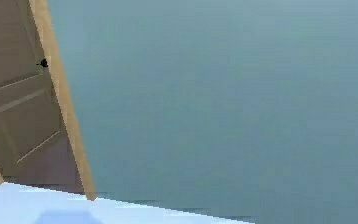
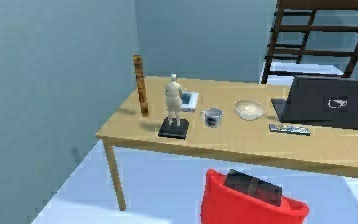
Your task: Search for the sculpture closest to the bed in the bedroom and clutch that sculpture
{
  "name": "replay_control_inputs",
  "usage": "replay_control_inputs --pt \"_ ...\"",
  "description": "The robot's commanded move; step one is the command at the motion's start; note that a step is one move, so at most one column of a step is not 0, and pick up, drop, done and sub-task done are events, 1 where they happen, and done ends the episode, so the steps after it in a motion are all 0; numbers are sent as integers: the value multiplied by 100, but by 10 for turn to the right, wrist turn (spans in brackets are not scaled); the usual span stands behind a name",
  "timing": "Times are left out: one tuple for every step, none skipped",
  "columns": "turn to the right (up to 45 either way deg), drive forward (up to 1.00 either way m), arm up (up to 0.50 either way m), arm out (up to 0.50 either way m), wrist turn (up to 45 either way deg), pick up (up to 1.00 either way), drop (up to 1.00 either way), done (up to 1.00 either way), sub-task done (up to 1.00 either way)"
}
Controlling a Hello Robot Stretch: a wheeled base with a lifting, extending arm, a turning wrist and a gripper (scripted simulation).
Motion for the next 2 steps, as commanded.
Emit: replay_control_inputs --pt "0 30 0 0 0 0 0 0 0" --pt "450 0 0 0 0 0 0 0 0"
